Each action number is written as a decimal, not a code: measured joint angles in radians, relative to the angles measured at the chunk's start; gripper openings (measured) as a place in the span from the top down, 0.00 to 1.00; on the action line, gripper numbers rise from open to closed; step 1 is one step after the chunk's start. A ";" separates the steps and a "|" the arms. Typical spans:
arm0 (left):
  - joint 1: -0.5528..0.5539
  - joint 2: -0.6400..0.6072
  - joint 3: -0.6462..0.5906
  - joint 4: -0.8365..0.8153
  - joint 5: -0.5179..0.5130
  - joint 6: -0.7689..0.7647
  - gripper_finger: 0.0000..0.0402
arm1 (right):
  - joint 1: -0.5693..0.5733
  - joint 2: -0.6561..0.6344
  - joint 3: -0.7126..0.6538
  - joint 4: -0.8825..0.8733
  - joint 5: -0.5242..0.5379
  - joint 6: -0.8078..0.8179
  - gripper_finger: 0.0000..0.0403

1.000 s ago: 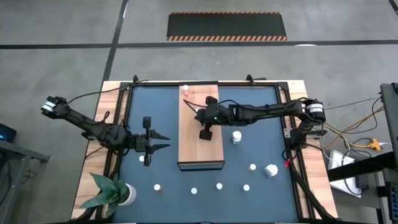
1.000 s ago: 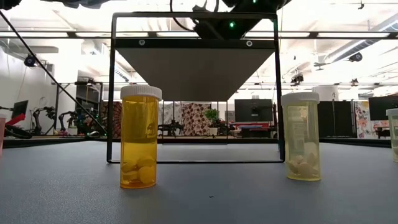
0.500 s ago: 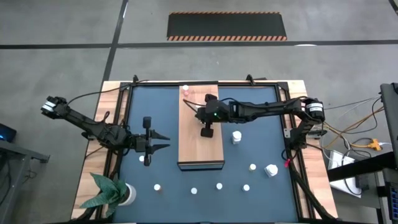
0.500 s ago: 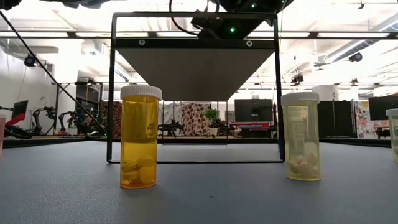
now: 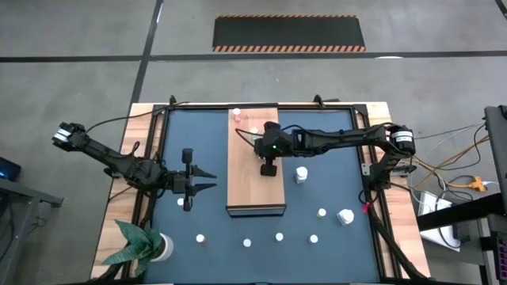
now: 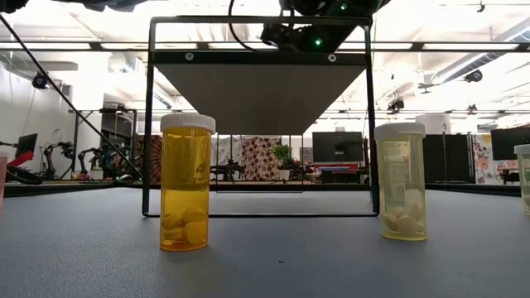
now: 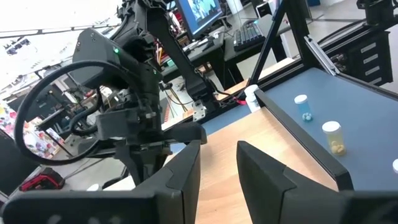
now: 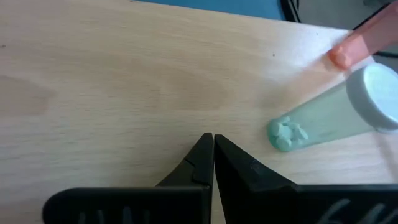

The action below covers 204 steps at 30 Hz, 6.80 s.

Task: Pick and place medicine bottles onto shelf by color
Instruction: Put the light blue pill bottle aligned with the pink pill bottle on the shelf, then put the white medicine bottle on the shelf

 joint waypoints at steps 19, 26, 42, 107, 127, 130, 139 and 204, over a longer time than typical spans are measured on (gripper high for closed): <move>0.000 0.000 0.000 0.000 -0.004 0.000 0.78 | -0.027 -0.010 -0.001 0.004 -0.018 -0.058 0.98; 0.000 -0.001 0.000 0.000 -0.004 0.000 0.78 | -0.082 -0.012 -0.001 0.081 -0.018 -0.121 0.98; 0.000 -0.002 0.000 0.000 -0.004 0.001 0.78 | -0.131 0.005 -0.001 0.139 -0.048 -0.166 0.98; 0.000 -0.002 -0.001 0.000 -0.024 0.020 0.78 | -0.212 -0.014 -0.002 0.095 -0.010 -0.227 0.98; 0.002 -0.002 -0.001 0.003 -0.049 0.061 0.78 | -0.176 -0.137 -0.001 0.008 0.048 -0.157 0.98; 0.002 -0.002 -0.001 0.008 -0.053 0.062 0.78 | -0.128 -0.196 -0.001 -0.071 0.047 -0.083 0.98; 0.002 -0.002 -0.001 0.042 -0.056 0.063 0.78 | 0.048 -0.374 -0.015 -0.354 0.025 0.139 0.98; 0.002 0.182 -0.001 0.291 -0.055 -0.105 0.78 | 0.215 -0.663 -0.937 0.311 0.153 0.391 0.18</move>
